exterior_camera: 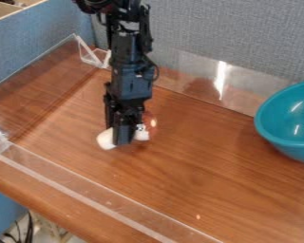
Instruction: Remove the mushroom from inside the blue bowl and put it on the table
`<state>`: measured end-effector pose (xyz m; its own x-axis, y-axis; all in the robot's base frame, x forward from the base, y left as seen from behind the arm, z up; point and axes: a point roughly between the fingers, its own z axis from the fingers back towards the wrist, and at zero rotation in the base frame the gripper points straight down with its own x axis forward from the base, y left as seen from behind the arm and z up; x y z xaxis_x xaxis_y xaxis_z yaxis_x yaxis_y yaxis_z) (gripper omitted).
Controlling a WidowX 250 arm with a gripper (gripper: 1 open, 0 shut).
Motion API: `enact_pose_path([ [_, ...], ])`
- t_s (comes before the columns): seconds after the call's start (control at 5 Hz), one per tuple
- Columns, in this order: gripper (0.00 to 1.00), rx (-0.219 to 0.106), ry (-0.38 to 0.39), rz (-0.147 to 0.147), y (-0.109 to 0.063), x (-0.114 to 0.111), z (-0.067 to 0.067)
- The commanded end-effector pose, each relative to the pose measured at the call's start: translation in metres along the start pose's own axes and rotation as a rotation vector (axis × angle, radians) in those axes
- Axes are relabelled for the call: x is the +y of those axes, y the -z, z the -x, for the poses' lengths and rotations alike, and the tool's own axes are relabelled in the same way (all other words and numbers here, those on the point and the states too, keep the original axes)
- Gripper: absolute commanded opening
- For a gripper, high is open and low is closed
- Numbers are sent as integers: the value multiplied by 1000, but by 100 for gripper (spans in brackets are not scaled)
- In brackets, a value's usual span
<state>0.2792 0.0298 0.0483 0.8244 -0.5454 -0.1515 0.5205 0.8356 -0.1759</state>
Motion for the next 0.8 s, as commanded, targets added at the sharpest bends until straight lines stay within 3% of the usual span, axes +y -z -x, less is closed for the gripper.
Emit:
enact_pose_path([
  [0.0,0,-63,-16,-50,-25,1,3],
  [0.2,100,-71,-23,-46,-26,0,4],
  [0.6,100,-94,-37,-52,-31,-1,10],
])
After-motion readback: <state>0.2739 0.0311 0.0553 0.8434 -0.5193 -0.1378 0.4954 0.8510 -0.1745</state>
